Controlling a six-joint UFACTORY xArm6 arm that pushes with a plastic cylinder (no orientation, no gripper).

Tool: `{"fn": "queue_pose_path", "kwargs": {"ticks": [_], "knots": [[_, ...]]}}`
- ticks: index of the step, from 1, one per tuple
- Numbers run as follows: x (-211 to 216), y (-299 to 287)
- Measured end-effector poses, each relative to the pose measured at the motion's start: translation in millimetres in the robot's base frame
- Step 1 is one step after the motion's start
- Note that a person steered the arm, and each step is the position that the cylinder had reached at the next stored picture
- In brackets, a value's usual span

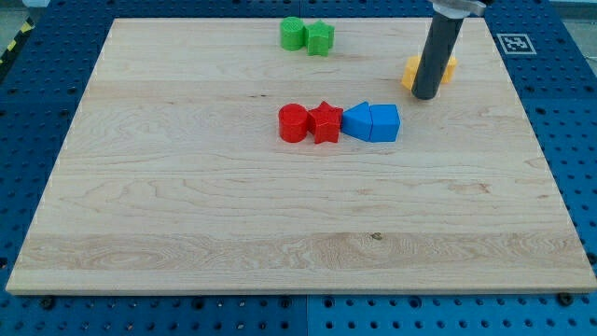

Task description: Move your arm to green circle

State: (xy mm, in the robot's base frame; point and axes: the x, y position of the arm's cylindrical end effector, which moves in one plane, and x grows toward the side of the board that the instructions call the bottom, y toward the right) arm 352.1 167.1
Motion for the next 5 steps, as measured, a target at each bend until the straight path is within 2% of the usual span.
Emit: {"fn": "queue_pose_path", "kwargs": {"ticks": [3,5], "knots": [[-12,-8],[-15,-112]]}}
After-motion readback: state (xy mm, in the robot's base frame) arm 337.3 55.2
